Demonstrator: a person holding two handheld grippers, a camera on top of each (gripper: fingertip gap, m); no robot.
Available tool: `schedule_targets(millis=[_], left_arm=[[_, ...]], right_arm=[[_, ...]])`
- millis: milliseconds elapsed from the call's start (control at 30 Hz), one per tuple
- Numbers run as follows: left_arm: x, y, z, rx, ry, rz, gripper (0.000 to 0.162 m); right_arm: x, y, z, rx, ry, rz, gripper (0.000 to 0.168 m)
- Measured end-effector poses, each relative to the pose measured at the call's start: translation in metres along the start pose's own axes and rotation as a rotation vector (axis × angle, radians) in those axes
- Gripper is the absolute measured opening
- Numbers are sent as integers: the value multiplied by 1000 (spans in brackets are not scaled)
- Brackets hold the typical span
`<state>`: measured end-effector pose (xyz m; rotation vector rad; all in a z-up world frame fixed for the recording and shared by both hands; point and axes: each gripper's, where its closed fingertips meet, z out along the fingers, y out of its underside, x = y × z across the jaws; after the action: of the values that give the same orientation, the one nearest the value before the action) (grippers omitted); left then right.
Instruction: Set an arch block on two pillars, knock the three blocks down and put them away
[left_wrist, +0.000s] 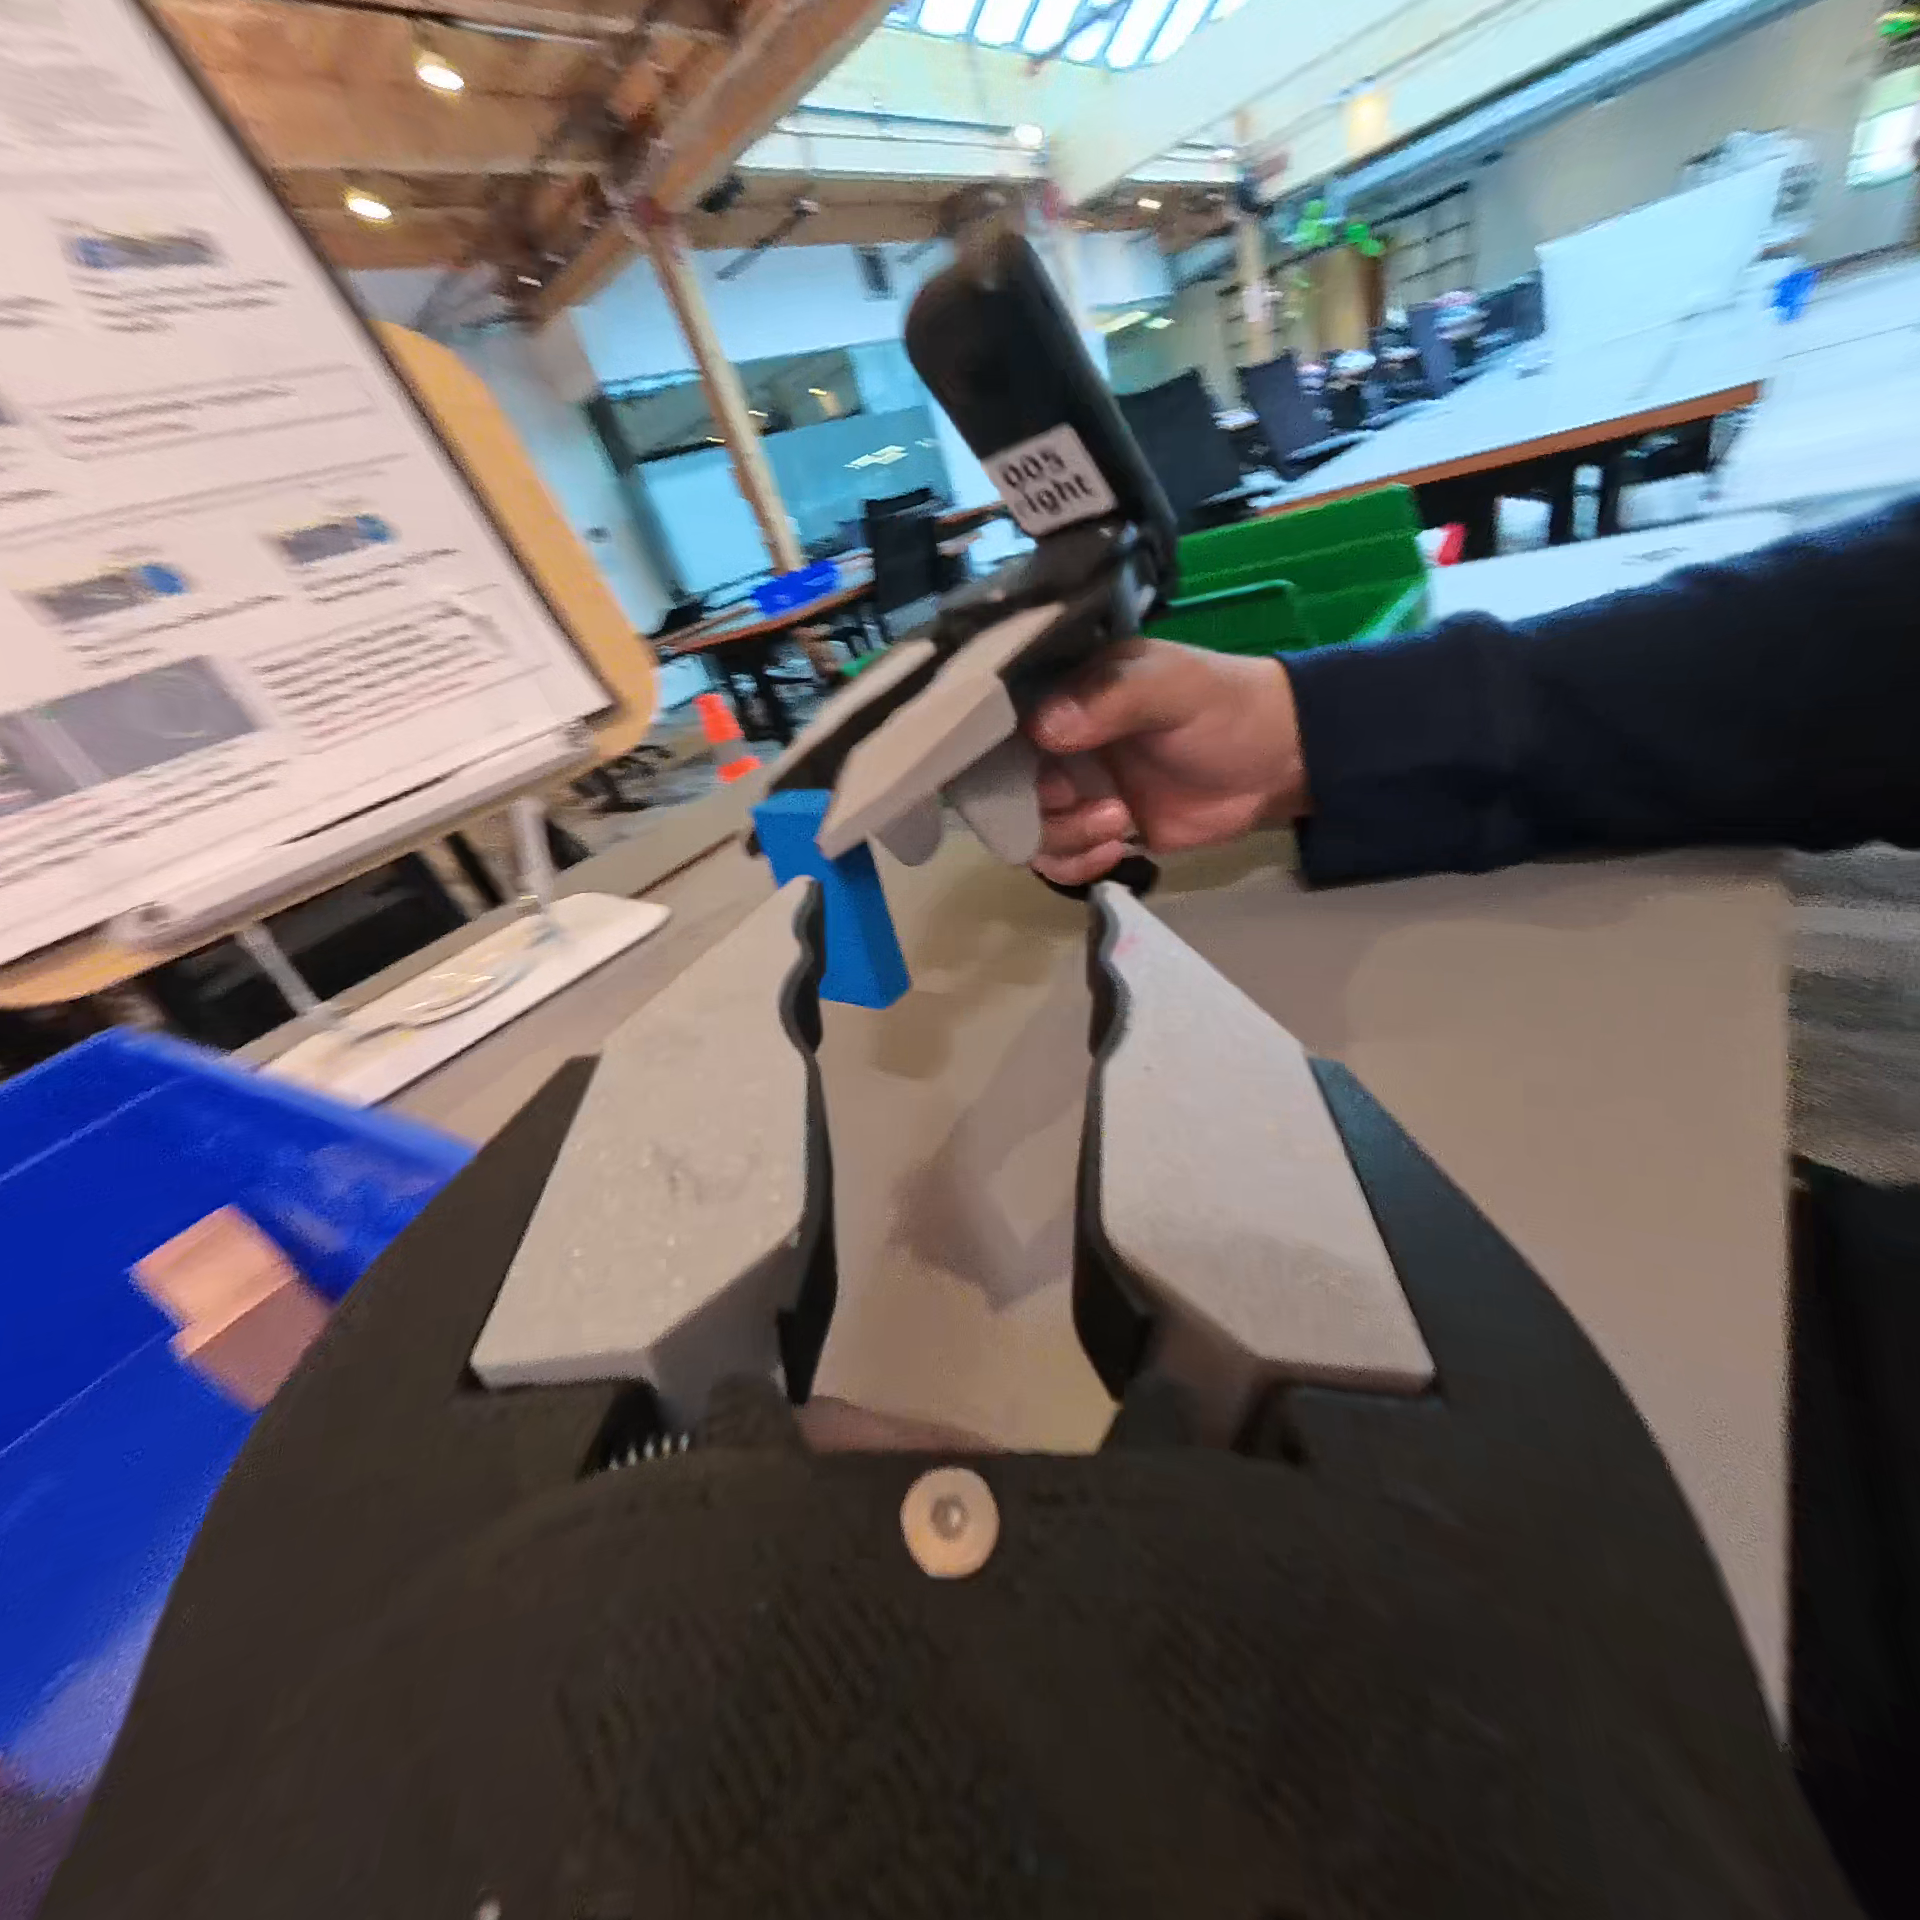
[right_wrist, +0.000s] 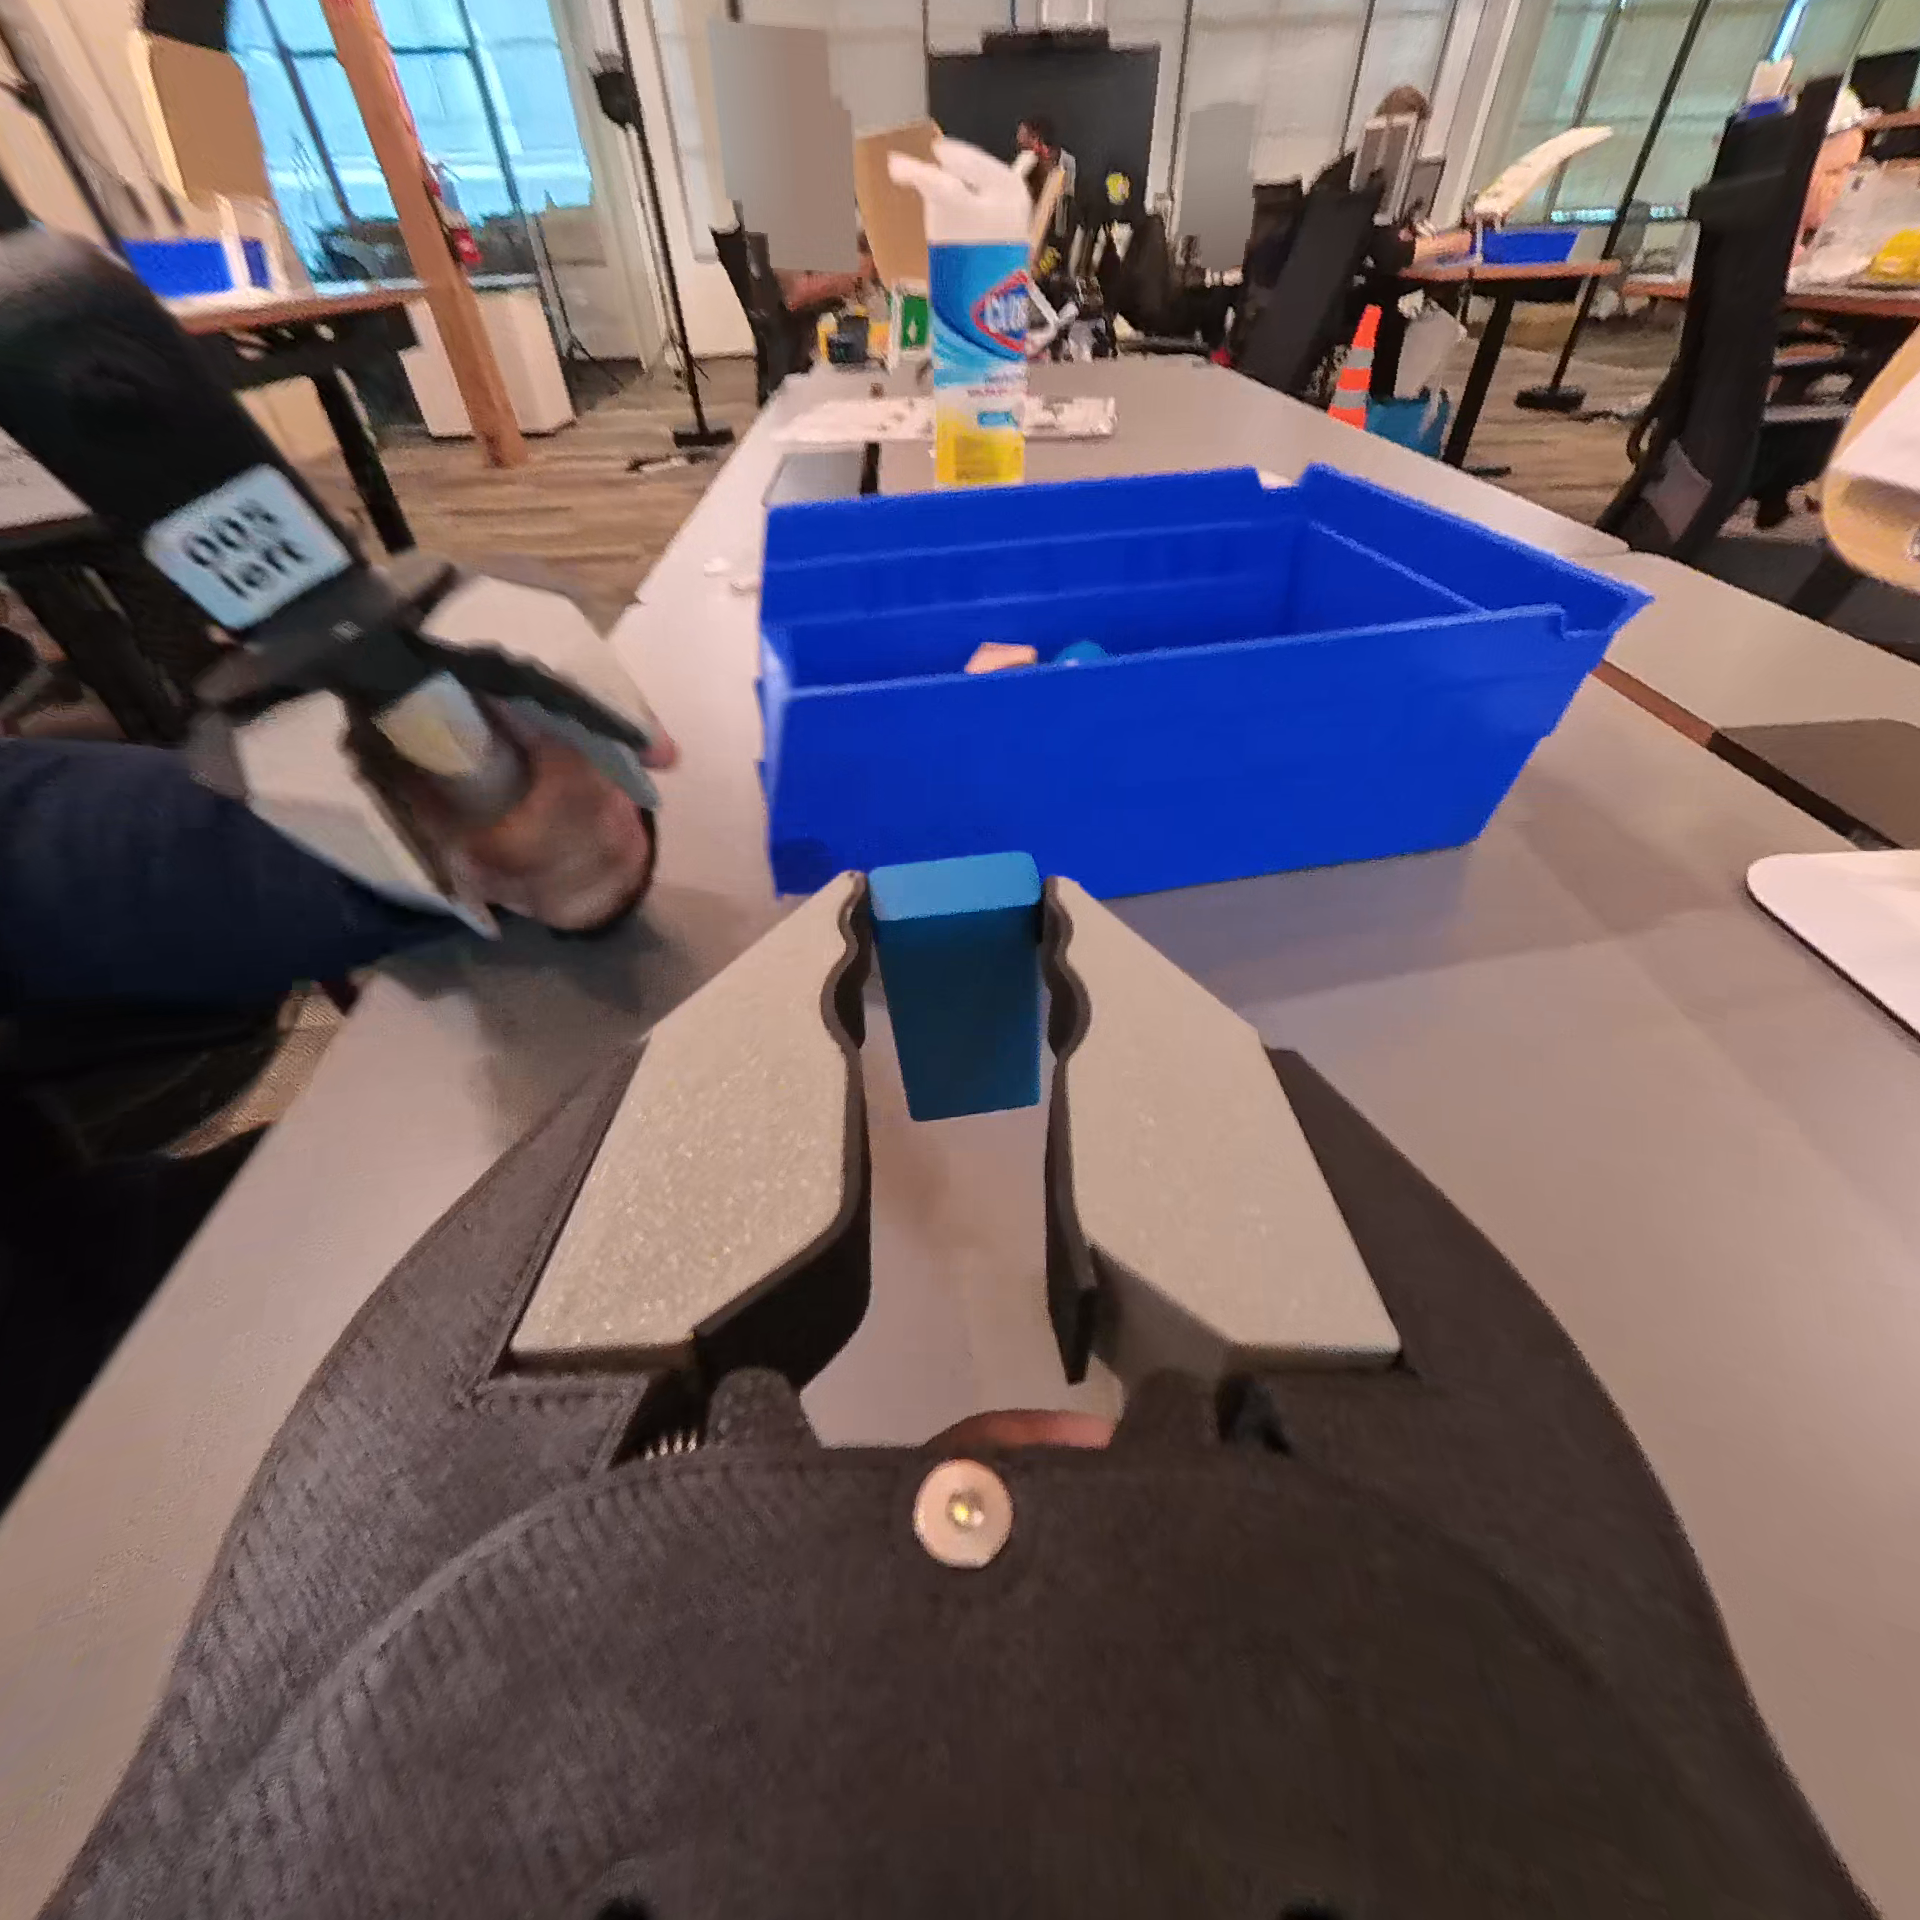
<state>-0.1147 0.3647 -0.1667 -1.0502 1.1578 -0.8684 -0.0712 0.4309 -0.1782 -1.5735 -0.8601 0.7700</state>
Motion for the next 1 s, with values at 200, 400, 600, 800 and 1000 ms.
schedule_targets(millis=[200, 400, 600, 800, 1000], left_arm=[[-30, -3, -23, 66, -15, -236, 31], [-25, -2, -19, 43, -31, -144, 29], [-30, -1, -20, 51, -40, -187, 28], [-30, -2, -21, 53, -48, -173, 28], [-32, -2, -21, 55, -50, -190, 28]], right_arm=[[19, 31, 38, -140, 2, -28, 30], [19, 38, 51, -200, -25, -40, 30], [17, 47, 48, -258, -40, -51, 30], [19, 46, 41, -242, -35, -31, 32], [20, 45, 39, -233, -31, -25, 38]])
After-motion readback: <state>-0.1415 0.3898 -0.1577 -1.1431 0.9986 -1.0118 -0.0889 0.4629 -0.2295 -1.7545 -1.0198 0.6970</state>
